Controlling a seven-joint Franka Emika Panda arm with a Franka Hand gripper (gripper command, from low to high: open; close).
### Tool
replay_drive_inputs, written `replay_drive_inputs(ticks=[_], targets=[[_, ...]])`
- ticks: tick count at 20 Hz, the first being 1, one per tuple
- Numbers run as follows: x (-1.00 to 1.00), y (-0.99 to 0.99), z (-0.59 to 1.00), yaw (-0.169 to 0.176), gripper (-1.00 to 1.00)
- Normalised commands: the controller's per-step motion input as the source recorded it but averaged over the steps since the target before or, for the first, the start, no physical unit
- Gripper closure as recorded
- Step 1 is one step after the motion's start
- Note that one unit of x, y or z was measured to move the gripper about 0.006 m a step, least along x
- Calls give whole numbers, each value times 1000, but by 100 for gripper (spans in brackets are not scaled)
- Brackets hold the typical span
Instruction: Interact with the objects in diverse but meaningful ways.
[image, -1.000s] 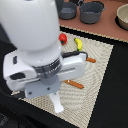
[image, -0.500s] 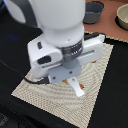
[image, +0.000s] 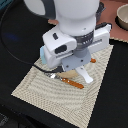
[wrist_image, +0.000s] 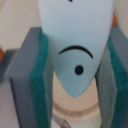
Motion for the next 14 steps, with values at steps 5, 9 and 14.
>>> replay_drive_inputs(ticks=[5, 9, 14], targets=[[-626, 751, 80, 54, 100], [-646, 799, 170, 38, 100], [-639, 834, 232, 30, 100]])
